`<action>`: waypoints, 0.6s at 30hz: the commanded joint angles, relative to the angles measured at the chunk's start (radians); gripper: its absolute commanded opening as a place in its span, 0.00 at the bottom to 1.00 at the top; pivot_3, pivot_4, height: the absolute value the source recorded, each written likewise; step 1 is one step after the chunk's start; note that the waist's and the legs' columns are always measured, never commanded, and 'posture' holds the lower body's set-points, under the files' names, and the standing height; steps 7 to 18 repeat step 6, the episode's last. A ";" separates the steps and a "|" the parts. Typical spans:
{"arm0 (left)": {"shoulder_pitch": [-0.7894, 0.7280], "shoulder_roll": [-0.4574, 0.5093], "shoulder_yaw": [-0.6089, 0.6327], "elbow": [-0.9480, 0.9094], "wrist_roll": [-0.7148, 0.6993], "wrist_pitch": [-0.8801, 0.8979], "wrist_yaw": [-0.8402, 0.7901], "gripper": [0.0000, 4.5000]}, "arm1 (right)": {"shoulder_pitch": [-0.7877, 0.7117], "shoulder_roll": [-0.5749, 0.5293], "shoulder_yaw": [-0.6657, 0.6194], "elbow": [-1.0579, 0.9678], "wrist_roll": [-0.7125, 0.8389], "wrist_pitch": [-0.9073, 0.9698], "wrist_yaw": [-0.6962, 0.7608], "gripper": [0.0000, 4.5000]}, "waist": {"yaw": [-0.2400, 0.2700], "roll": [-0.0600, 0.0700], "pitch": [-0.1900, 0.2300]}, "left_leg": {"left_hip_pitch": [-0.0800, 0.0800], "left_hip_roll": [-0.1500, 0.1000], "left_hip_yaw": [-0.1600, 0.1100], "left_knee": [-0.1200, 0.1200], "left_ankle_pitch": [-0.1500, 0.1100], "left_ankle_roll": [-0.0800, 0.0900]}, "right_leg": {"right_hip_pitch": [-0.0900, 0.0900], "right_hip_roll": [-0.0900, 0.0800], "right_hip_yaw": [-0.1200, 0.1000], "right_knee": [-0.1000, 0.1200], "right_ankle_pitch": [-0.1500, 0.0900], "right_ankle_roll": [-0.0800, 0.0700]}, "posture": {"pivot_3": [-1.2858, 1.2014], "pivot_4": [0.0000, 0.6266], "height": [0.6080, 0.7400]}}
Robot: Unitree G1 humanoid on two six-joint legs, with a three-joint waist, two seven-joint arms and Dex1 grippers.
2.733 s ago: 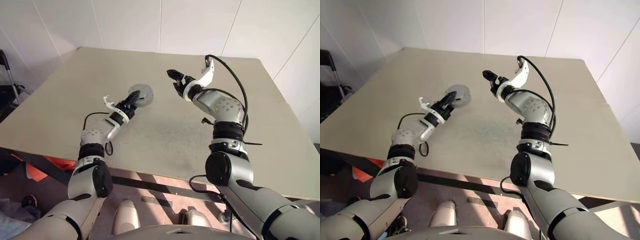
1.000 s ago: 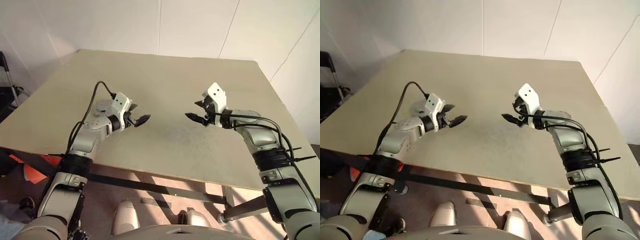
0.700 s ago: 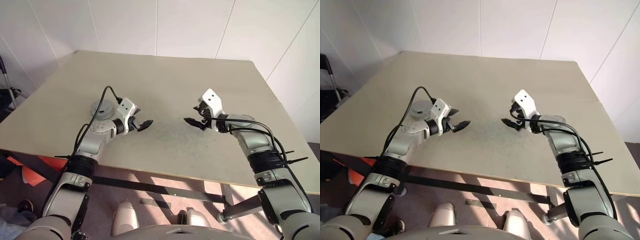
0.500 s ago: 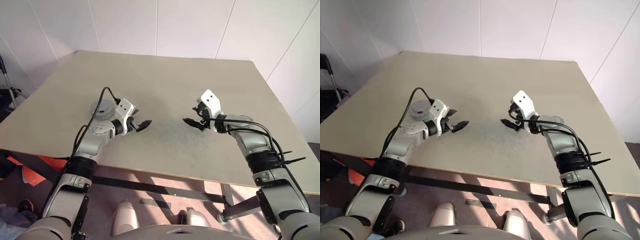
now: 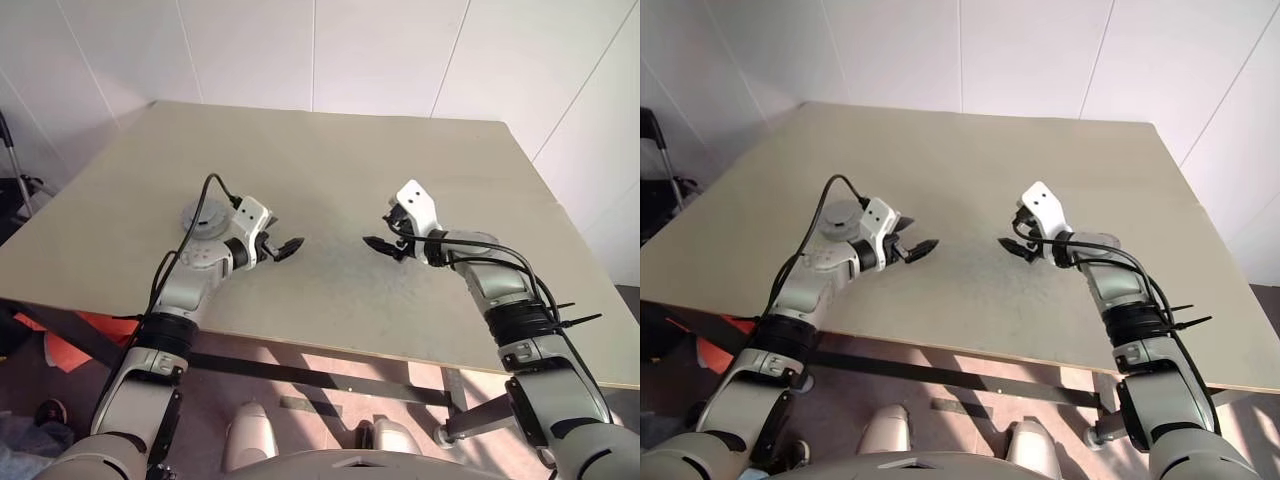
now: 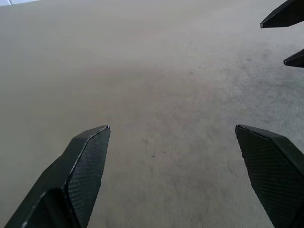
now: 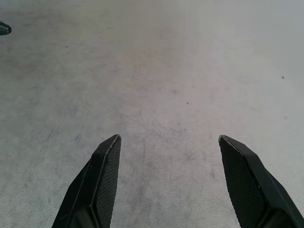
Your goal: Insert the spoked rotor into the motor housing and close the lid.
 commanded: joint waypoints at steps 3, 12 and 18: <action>-0.005 -0.019 0.029 -0.051 -0.015 -0.003 0.006 0.99 | -0.011 -0.003 -0.034 -0.021 -0.002 -0.017 -0.016 0.82 | 0.000 0.000 0.000 | 0.000 0.000 0.000 0.000 0.000 0.000 | 0.000 0.000 0.000 0.000 0.000 0.000 | 0.52 0.00 1.00; -0.009 -0.021 0.042 -0.052 -0.020 -0.003 0.009 0.99 | -0.012 0.003 -0.024 -0.025 -0.005 -0.018 -0.009 0.82 | -0.001 0.000 0.000 | 0.000 0.000 0.000 0.000 0.000 0.000 | 0.000 0.000 0.000 0.000 0.000 0.000 | 0.52 0.00 1.00; -0.009 -0.021 0.042 -0.052 -0.020 -0.003 0.009 0.99 | -0.012 0.003 -0.024 -0.025 -0.005 -0.018 -0.009 0.82 | -0.001 0.000 0.000 | 0.000 0.000 0.000 0.000 0.000 0.000 | 0.000 0.000 0.000 0.000 0.000 0.000 | 0.52 0.00 1.00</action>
